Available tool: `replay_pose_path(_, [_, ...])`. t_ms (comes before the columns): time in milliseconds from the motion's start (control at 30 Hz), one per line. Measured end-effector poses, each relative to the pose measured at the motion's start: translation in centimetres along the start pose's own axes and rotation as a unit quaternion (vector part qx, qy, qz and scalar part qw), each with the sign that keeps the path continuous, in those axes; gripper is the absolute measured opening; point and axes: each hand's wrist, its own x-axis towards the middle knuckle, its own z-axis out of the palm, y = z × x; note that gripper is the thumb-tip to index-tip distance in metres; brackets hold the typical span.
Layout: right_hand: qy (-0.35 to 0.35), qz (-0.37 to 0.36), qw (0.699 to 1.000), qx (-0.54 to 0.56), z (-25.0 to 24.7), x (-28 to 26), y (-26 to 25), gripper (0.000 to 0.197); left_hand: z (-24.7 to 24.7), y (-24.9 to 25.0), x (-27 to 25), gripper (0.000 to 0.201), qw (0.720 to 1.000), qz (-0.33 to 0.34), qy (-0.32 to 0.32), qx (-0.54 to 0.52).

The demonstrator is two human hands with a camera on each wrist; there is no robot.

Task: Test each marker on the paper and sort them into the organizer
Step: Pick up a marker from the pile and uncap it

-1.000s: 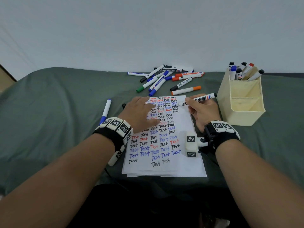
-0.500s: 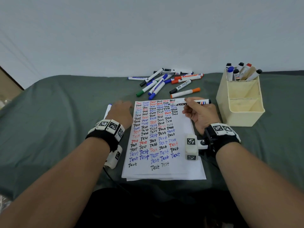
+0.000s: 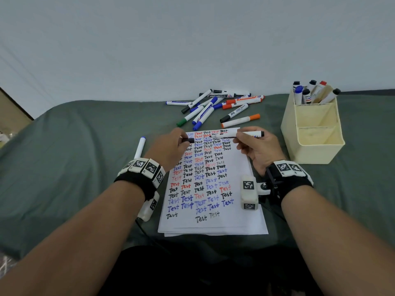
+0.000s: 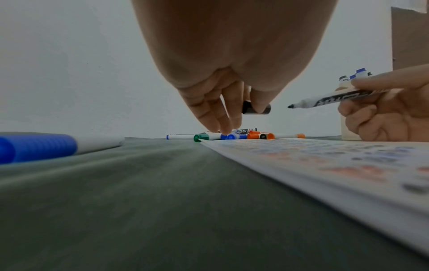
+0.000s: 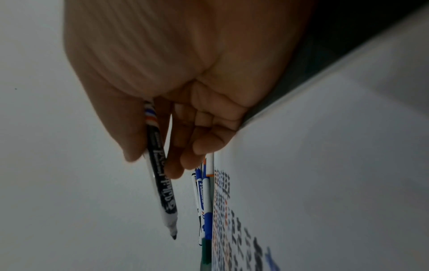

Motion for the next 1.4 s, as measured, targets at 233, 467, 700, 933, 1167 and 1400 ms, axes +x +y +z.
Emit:
replay_pose_path(233, [-0.029,0.013,0.999,-0.003,0.1,-0.4,-0.4,0.008,-0.2,0.9,-0.5,0.007,0.997,0.053,-0.047,-0.009])
replay_pose_path(467, [-0.053,0.017,0.998,-0.02,0.3,-0.6,-0.5,0.01,-0.3,1.2,-0.7,0.013,0.996,0.065,-0.06,-0.003])
replay_pose_path(700, [-0.058,0.019,0.998,-0.034,0.4,-0.6,-0.4,0.012,-0.6,1.7,-1.0,0.018,0.994,0.088,-0.063,-0.013])
replay_pose_path(933, [-0.093,0.01,0.993,-0.065,0.3,-0.6,-0.3,0.012,-0.8,2.4,-1.1,0.01,0.991,0.096,-0.076,-0.044])
replay_pose_path(1167, [-0.108,0.007,0.991,-0.084,0.4,-0.8,-0.3,0.012,-1.2,3.0,-1.3,0.01,0.992,0.084,-0.088,-0.041])
replay_pose_path(1400, [-0.128,-0.002,0.987,-0.099,0.1,-0.7,-0.1,0.017,-0.9,3.1,-1.2,0.008,0.99,0.075,-0.107,-0.059])
